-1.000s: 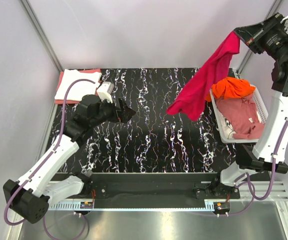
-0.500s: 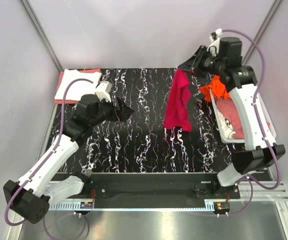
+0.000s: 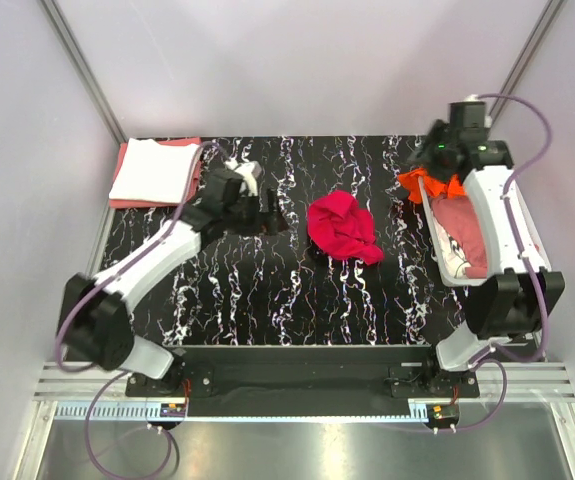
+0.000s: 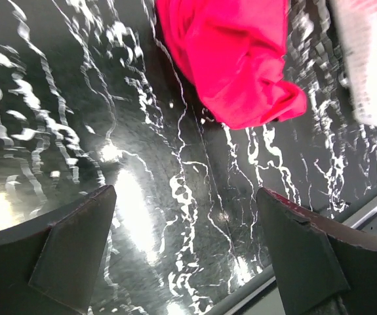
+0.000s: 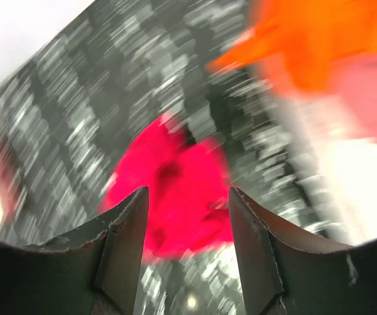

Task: Fold and stack the t-shirts

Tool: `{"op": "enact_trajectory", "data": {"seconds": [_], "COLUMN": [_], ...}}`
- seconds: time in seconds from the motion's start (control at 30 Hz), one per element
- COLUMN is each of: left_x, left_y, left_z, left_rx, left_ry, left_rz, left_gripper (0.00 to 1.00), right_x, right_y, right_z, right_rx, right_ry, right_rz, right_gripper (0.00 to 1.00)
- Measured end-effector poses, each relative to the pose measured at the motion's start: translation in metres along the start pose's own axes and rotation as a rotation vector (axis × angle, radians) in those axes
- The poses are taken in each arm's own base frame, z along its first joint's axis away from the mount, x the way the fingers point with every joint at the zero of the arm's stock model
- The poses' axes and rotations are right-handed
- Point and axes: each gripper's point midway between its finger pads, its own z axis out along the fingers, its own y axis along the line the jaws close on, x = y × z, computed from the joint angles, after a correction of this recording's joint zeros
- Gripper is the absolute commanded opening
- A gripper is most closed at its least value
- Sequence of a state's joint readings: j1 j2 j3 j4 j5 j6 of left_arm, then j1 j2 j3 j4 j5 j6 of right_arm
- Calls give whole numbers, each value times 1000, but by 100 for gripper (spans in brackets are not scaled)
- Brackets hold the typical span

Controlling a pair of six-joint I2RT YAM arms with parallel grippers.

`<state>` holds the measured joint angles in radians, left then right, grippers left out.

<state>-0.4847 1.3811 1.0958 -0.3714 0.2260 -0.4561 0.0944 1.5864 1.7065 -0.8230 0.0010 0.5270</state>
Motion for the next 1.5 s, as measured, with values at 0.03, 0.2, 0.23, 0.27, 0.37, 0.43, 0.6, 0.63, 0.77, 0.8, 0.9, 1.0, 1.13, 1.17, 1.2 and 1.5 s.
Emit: {"op": "enact_trajectory", "data": {"seconds": [0.03, 0.2, 0.23, 0.27, 0.37, 0.43, 0.6, 0.63, 0.77, 0.8, 0.9, 1.0, 1.13, 1.17, 1.2, 1.5], "left_x": [5, 32, 35, 37, 42, 44, 51, 52, 45, 41, 27, 1, -46, -58, -66, -52], "left_y": [0, -7, -10, -13, -12, -9, -8, -9, -19, -21, -27, -38, -72, -83, -90, -90], "left_z": [11, 64, 76, 89, 126, 146, 183, 187, 190, 188, 174, 139, 59, 32, 12, -79], "left_rx": [-8, -52, -53, -51, -49, -49, -10, 1, 51, 60, 68, 70, 128, 153, 173, 198], "left_ry": [31, 166, 180, 190, 203, 210, 210, 211, 186, 179, 155, 107, -19, -62, -97, -172], "left_rz": [-11, -18, -18, -18, -25, -32, -64, -76, -84, -79, -65, -42, 8, 25, 40, 123], "left_gripper": [95, 97, 98, 99, 99, 99, 69, 49, 0, 0, 0, 0, 0, 0, 0, 0], "right_x": [-11, -47, -49, -50, -51, -53, -50, -50, -49, -49, -53, -59, -64, -62, -60, -25], "right_y": [-22, -134, -147, -157, -171, -170, -165, -165, -168, -169, -174, -178, -181, -181, -180, -174], "right_z": [7, 49, 58, 66, 85, 99, 126, 130, 140, 141, 142, 141, 138, 137, 135, 151], "right_rx": [62, 316, 337, 350, 353, 328, 269, 261, 259, 261, 260, 248, 223, 218, 202, 80], "right_ry": [-23, -49, -40, -31, -10, -1, 21, 22, 15, 13, -3, -14, -29, -27, -24, 32], "right_rz": [30, 189, 215, 237, 282, 301, 341, 345, 365, 375, 391, 400, 409, 412, 411, 376], "right_gripper": [60, 62, 63, 63, 64, 64, 63, 60, 23, 10, 0, 0, 25, 43, 48, 56]}}
